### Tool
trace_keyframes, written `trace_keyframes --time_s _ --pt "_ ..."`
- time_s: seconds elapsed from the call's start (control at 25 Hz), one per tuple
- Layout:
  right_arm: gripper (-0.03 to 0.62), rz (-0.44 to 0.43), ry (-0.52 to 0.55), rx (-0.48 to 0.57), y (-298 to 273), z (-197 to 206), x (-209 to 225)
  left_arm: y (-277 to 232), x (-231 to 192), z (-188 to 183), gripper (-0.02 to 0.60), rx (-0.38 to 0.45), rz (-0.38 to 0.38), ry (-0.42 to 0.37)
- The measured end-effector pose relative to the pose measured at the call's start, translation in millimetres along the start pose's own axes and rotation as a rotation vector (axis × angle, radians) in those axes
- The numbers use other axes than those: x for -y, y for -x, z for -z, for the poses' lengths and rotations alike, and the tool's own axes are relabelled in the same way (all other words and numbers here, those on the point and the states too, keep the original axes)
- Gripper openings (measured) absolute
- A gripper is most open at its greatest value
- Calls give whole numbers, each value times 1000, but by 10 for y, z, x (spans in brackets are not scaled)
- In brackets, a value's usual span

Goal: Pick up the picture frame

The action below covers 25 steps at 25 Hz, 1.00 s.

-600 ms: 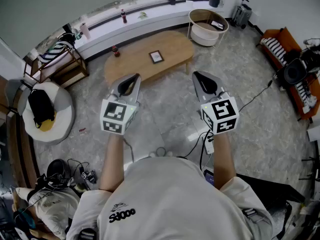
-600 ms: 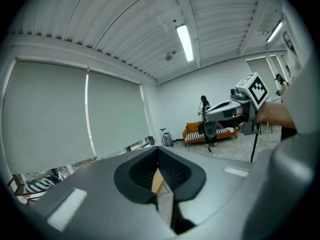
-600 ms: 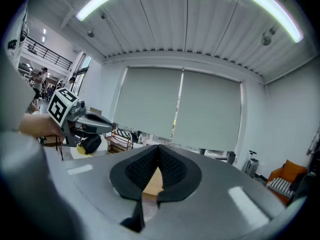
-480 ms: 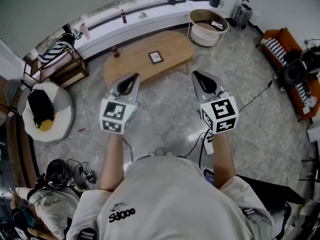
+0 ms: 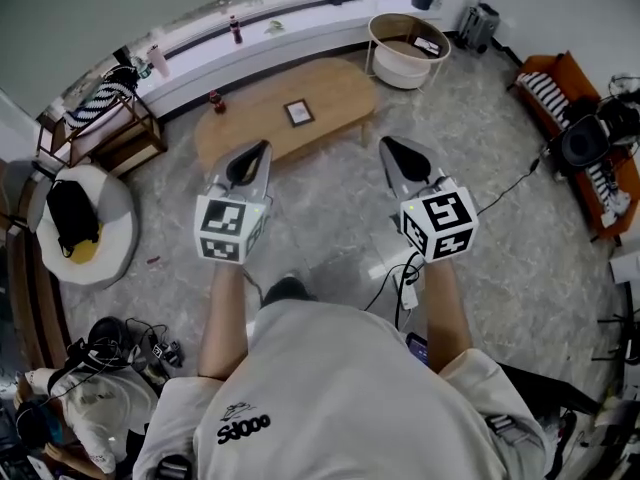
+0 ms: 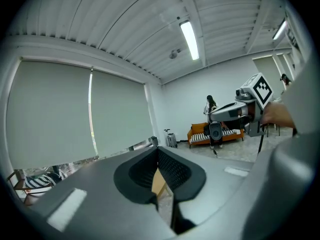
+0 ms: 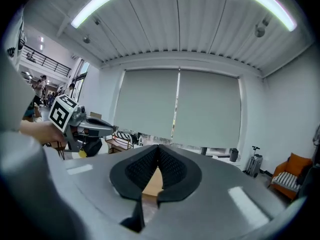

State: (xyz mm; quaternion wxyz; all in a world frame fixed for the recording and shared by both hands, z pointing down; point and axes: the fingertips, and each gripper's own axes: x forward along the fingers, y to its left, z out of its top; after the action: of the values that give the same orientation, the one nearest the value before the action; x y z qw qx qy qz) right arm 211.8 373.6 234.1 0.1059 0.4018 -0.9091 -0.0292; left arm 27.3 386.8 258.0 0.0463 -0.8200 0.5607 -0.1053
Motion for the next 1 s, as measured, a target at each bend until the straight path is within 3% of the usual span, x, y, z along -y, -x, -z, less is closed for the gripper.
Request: trace_keyframes --time_s 0.36,0.6,1.0 --pt "3 3 -23 -11 -302 82 256 -340 -84 -8 12 7 13 -30" --pt "3 -5 -41 -31 -813 137 385 -696 -495 137 12 15 -2 -20" --pt "3 -41 -64 -30 -2055 195 803 -1806 -1282 470 11 -41 43 9"
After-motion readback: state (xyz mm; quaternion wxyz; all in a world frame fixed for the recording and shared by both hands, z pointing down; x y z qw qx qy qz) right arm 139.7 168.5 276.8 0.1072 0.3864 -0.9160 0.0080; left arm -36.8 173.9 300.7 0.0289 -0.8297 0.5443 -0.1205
